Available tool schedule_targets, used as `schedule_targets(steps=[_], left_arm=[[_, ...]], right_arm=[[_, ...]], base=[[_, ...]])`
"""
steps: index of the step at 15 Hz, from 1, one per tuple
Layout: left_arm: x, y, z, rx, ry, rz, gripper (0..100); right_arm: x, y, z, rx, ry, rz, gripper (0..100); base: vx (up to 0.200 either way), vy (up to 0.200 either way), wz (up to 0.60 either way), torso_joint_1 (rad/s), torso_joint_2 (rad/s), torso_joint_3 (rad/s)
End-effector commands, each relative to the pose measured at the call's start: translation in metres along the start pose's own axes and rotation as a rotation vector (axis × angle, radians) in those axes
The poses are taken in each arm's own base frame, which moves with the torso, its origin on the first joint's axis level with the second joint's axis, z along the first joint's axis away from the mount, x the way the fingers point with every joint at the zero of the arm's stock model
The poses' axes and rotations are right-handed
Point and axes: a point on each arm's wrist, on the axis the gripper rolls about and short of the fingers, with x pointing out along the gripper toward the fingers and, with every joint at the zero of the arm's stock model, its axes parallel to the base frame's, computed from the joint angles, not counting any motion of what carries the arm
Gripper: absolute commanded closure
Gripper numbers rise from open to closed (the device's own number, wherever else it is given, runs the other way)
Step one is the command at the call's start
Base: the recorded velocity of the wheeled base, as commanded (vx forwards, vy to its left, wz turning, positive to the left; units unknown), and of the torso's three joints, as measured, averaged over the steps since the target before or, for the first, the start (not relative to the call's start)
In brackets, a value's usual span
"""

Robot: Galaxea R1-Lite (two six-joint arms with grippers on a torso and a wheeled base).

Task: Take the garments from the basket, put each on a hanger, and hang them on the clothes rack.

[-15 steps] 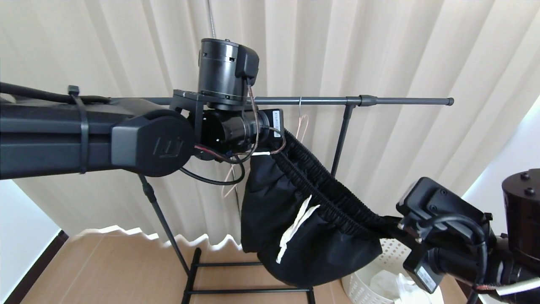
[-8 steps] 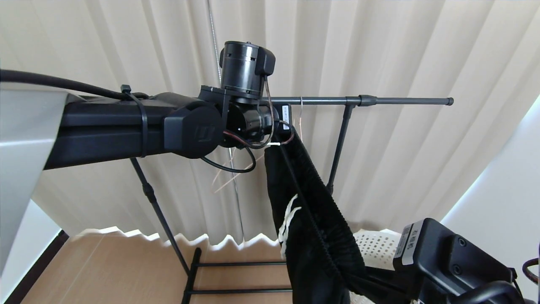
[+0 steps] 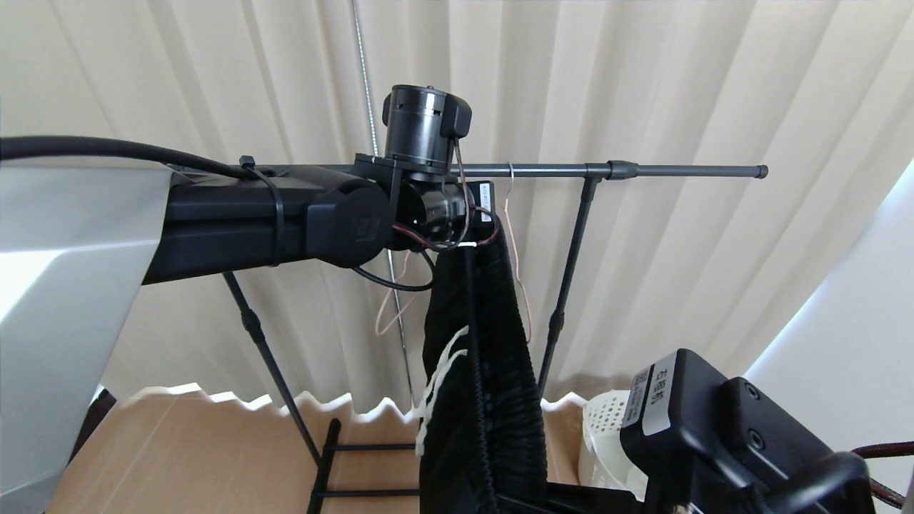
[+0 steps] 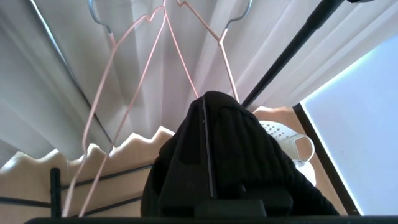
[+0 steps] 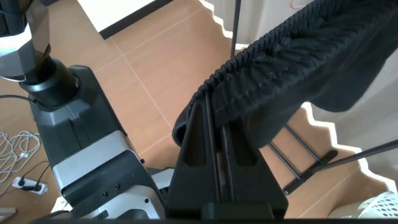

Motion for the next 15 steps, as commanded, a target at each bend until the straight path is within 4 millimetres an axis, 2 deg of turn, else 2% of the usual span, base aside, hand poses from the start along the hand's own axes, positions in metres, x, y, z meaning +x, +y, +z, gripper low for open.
schedule_targets(steps=[1,4,6,8,10,11,12,13,15], left_arm=[[-0.001,0.000,0.000,0.000,0.001,0.001,100],[-0.010,0.002,0.003,0.010,0.036,0.008,100],[-0.025,0.004,0.011,0.016,0.051,0.013,100],[-0.045,0.009,0.020,0.025,0.079,0.026,100],[-0.067,0.014,0.020,0.044,0.113,0.030,100],[-0.079,0.018,0.016,0.062,0.134,0.028,100],[-0.084,0.019,0.014,0.070,0.143,0.028,100],[-0.102,0.023,0.007,0.094,0.168,0.023,100],[-0.125,0.028,-0.006,0.133,0.208,0.016,100]], right_arm=[[0.002,0.000,-0.001,-0.003,0.007,0.001,100],[-0.001,-0.004,-0.005,-0.014,0.012,-0.016,100],[-0.007,-0.021,-0.001,-0.035,-0.006,-0.079,100],[-0.005,-0.055,0.001,-0.070,0.005,-0.220,100],[0.004,-0.087,0.006,-0.045,0.014,-0.348,100],[0.012,-0.104,0.013,-0.017,0.010,-0.412,100],[0.013,-0.109,0.016,-0.008,0.006,-0.432,100],[0.019,-0.127,0.021,0.019,0.007,-0.490,100],[0.031,-0.144,0.029,0.047,0.004,-0.539,100]], base=[[0.000,0.000,0.00,0.000,0.00,0.000],[0.000,0.000,0.00,0.000,0.00,0.000],[0.000,0.000,0.00,0.000,0.00,0.000],[0.000,0.000,0.00,0.000,0.00,0.000],[0.000,0.000,0.00,0.000,0.00,0.000],[0.000,0.000,0.00,0.000,0.00,0.000],[0.000,0.000,0.00,0.000,0.00,0.000],[0.000,0.000,0.00,0.000,0.00,0.000],[0.000,0.000,0.00,0.000,0.00,0.000]])
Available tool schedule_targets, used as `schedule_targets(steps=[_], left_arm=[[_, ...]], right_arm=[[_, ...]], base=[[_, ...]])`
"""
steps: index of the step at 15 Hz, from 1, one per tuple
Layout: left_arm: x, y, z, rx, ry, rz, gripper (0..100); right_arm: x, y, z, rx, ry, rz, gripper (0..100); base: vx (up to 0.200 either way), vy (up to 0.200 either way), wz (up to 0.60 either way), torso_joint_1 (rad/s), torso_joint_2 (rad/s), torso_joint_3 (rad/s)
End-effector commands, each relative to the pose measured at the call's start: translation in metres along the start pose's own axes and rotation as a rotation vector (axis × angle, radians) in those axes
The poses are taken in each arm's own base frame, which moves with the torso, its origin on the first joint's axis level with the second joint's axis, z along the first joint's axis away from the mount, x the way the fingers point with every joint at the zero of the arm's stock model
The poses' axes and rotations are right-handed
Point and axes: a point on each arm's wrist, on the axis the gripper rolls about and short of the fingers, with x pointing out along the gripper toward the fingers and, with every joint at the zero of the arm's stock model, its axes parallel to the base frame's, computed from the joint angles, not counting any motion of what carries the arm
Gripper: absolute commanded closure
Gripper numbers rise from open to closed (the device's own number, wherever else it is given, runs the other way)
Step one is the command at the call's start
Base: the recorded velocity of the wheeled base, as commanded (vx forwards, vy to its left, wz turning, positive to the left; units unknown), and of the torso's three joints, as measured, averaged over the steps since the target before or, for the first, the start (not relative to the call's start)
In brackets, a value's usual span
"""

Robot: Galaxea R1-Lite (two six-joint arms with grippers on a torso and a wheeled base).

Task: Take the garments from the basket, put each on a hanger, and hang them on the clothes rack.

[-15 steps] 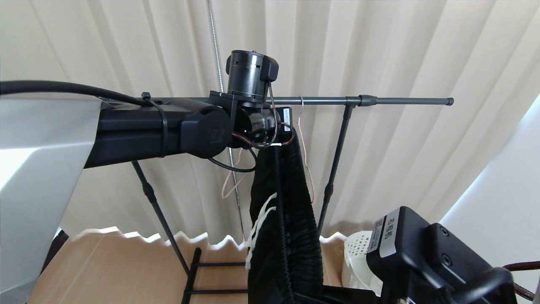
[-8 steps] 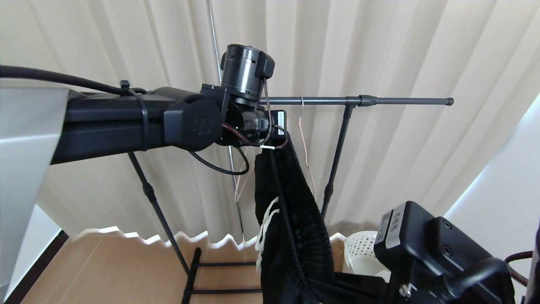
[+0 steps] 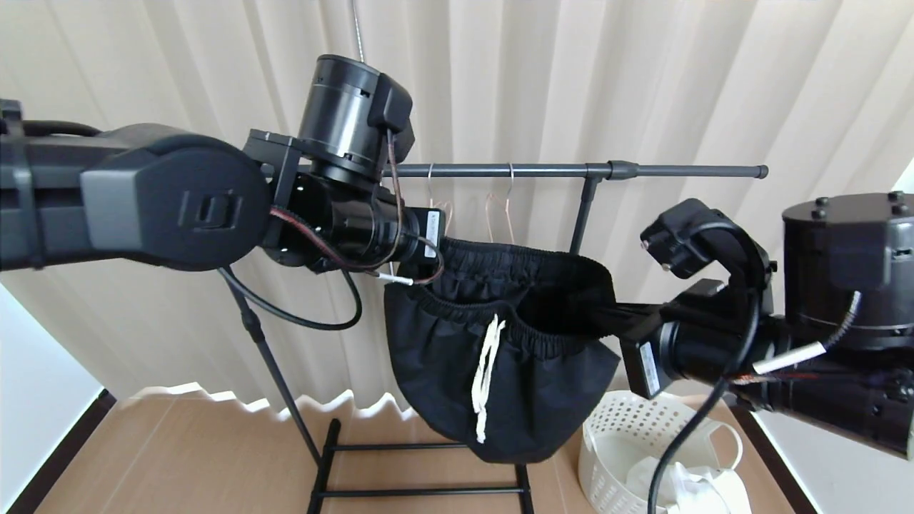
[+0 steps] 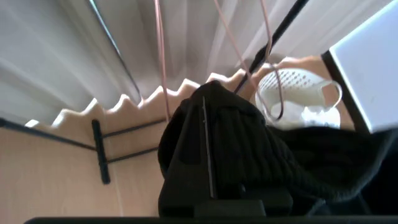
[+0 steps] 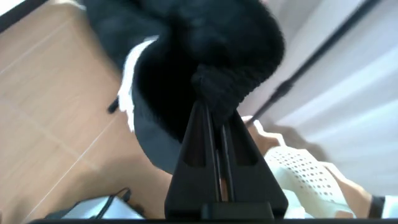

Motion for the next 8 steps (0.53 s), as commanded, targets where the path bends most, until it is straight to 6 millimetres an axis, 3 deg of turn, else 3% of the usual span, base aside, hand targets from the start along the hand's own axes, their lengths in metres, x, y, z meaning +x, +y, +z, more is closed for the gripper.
schedule_targets(steps=[1,3,4,5,8], left_arm=[[-0.042,0.008,-0.014,0.038,0.002,-0.022,100],[-0.061,0.008,-0.035,0.079,0.039,-0.041,100],[-0.061,0.008,-0.035,0.079,0.039,-0.041,100],[-0.070,0.014,-0.063,0.110,0.105,-0.043,100],[-0.070,0.008,-0.097,0.160,0.185,-0.073,100]], right_arm=[[0.031,-0.010,0.005,0.024,0.028,-0.056,100],[0.049,-0.012,0.016,0.086,0.015,-0.071,100],[0.049,-0.012,0.016,0.086,0.015,-0.071,100],[0.075,-0.013,0.043,0.175,-0.049,-0.087,100],[0.106,-0.011,0.070,0.193,-0.119,-0.126,100]], base=[[0.000,0.000,0.00,0.000,0.00,0.000],[0.000,0.000,0.00,0.000,0.00,0.000],[0.000,0.000,0.00,0.000,0.00,0.000],[0.000,0.000,0.00,0.000,0.00,0.000],[0.000,0.000,0.00,0.000,0.00,0.000]])
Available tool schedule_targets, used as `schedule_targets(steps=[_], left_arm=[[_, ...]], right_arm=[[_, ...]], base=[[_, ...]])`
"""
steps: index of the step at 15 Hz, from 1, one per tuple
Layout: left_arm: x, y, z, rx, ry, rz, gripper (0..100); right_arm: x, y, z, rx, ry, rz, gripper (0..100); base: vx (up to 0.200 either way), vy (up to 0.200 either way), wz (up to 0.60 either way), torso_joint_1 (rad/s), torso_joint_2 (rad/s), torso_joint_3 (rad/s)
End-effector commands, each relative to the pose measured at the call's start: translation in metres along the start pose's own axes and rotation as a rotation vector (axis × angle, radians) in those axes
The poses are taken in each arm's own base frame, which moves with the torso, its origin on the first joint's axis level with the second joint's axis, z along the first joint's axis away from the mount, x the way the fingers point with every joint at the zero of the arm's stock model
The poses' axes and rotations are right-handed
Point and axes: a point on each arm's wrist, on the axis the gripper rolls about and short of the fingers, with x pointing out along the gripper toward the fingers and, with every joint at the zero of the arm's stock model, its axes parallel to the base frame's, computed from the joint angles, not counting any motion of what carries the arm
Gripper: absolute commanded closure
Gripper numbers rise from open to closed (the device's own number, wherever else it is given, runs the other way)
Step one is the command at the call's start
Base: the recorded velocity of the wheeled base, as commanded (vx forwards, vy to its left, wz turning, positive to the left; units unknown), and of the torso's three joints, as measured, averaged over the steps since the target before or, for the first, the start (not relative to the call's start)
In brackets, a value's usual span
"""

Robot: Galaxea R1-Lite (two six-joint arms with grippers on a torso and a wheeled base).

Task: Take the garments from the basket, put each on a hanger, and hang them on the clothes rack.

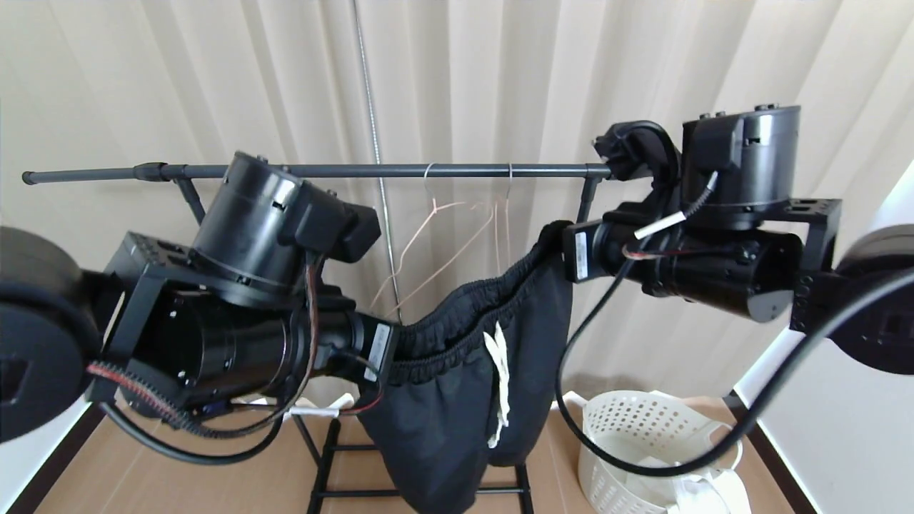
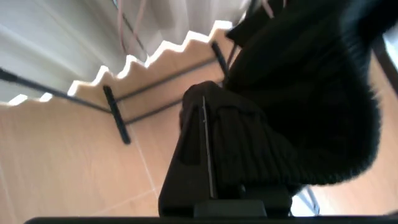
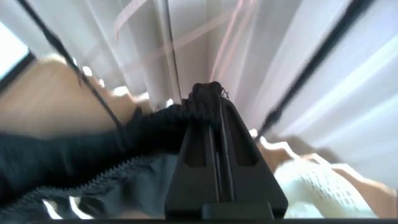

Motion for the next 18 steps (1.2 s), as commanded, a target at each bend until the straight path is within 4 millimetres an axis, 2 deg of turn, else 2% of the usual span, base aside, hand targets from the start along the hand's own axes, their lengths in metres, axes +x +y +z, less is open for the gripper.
schedule_targets(steps=[1,3,5,8,9,13,15,18], left_arm=[[-0.006,-0.011,-0.028,0.052,0.044,-0.045,100],[-0.003,-0.026,-0.037,0.079,0.054,-0.087,100],[0.011,-0.054,-0.039,0.007,0.059,-0.172,100],[0.018,-0.086,-0.036,-0.088,0.049,-0.239,100],[0.017,-0.091,-0.034,-0.108,0.046,-0.250,100],[0.021,-0.087,-0.032,-0.122,0.046,-0.225,100],[0.018,-0.073,-0.028,-0.152,0.024,-0.189,100],[0.011,-0.042,-0.020,-0.211,-0.023,-0.116,100]], right_arm=[[0.051,0.012,0.004,0.016,-0.013,-0.032,100],[0.064,0.017,0.007,0.022,-0.029,-0.029,100],[0.082,0.023,0.005,0.036,-0.038,-0.025,100],[0.086,0.025,0.009,0.099,-0.052,-0.020,100],[0.085,0.025,0.011,0.102,-0.055,-0.020,100],[0.078,0.025,0.013,0.139,-0.058,-0.015,100],[0.069,0.022,0.016,0.155,-0.056,-0.015,100],[0.043,0.000,0.022,0.184,-0.074,-0.051,100]], base=[[0.000,0.000,0.00,0.000,0.00,0.000],[0.000,0.000,0.00,0.000,0.00,0.000],[0.000,0.000,0.00,0.000,0.00,0.000],[0.000,0.000,0.00,0.000,0.00,0.000],[0.000,0.000,0.00,0.000,0.00,0.000],[0.000,0.000,0.00,0.000,0.00,0.000],[0.000,0.000,0.00,0.000,0.00,0.000],[0.000,0.000,0.00,0.000,0.00,0.000]])
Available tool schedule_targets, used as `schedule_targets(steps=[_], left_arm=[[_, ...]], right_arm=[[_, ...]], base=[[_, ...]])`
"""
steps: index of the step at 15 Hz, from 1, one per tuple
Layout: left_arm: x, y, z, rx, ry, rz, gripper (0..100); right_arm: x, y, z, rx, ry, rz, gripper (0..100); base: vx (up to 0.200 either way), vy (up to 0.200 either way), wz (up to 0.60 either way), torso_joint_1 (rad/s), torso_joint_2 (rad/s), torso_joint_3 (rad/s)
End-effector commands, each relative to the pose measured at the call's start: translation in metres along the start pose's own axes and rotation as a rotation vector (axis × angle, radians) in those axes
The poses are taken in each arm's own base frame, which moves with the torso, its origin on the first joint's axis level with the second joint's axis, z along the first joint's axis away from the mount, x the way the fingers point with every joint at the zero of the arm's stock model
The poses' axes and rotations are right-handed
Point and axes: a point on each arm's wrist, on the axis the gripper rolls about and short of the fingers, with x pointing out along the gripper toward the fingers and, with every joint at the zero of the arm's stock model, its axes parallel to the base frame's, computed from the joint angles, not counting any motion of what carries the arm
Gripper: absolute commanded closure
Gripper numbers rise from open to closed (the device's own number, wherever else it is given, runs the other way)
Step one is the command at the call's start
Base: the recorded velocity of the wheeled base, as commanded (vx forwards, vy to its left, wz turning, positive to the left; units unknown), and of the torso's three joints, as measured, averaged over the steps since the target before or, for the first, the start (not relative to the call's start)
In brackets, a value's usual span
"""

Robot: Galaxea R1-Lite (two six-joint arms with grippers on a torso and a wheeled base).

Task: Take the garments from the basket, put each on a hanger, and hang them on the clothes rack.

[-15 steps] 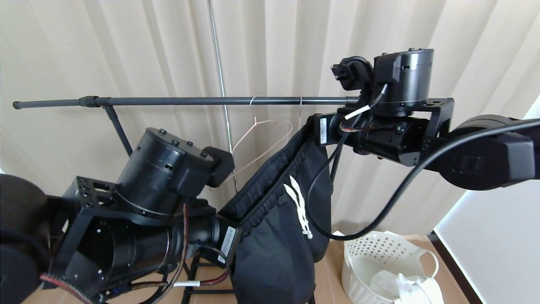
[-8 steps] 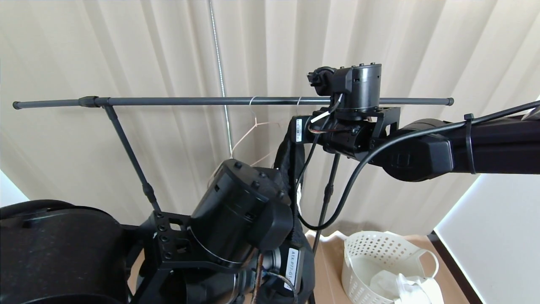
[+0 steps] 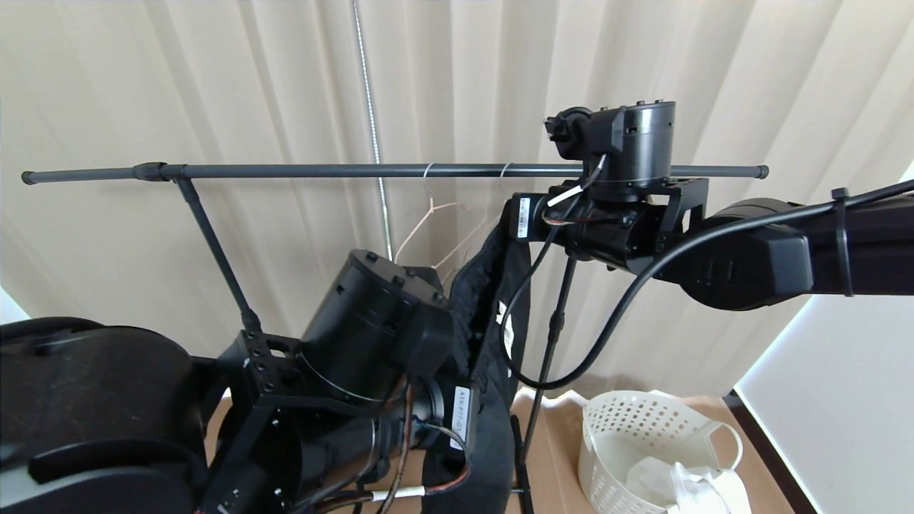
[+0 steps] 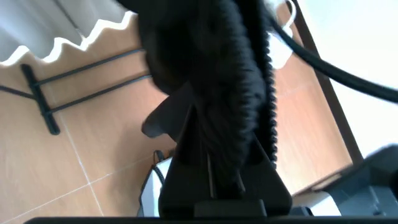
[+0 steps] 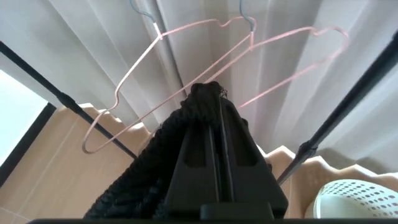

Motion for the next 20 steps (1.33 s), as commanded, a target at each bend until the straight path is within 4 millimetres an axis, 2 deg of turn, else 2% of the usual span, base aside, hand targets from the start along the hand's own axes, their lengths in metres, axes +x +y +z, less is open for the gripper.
schedule_targets(steps=[1,3,5,6,7,8,10,12,16,20], left_arm=[[-0.006,0.021,0.011,-0.041,-0.043,0.046,100],[0.002,0.034,0.023,-0.045,-0.065,0.087,100],[0.033,0.044,0.053,-0.071,-0.117,0.136,100],[0.035,0.044,0.055,-0.073,-0.121,0.139,100],[0.053,0.047,0.067,-0.079,-0.133,0.160,100],[0.061,0.047,0.071,-0.083,-0.138,0.167,100],[0.063,0.046,0.075,-0.095,-0.175,0.187,100],[0.066,0.048,0.071,-0.097,-0.208,0.222,100],[0.052,0.050,0.069,-0.124,-0.315,0.193,100],[0.051,0.049,0.069,-0.133,-0.344,0.188,100]], right_arm=[[-0.028,-0.022,0.014,0.028,-0.028,-0.035,100],[-0.038,-0.033,0.012,0.029,-0.017,-0.067,100],[-0.055,-0.040,-0.001,0.026,0.020,-0.109,100],[-0.056,-0.041,-0.002,0.025,0.022,-0.111,100],[-0.062,-0.042,-0.007,0.004,0.034,-0.150,100],[-0.069,-0.043,-0.007,-0.018,0.030,-0.165,100],[-0.084,-0.039,-0.011,-0.071,0.041,-0.145,100],[-0.093,-0.036,-0.015,-0.109,0.049,-0.139,100],[-0.094,-0.038,-0.025,-0.163,0.082,-0.145,100],[-0.099,-0.041,-0.030,-0.205,0.099,-0.146,100]], base=[[0.000,0.000,0.00,0.000,0.00,0.000],[0.000,0.000,0.00,0.000,0.00,0.000],[0.000,0.000,0.00,0.000,0.00,0.000],[0.000,0.000,0.00,0.000,0.00,0.000],[0.000,0.000,0.00,0.000,0.00,0.000],[0.000,0.000,0.00,0.000,0.00,0.000],[0.000,0.000,0.00,0.000,0.00,0.000],[0.000,0.000,0.00,0.000,0.00,0.000],[0.000,0.000,0.00,0.000,0.00,0.000],[0.000,0.000,0.00,0.000,0.00,0.000]])
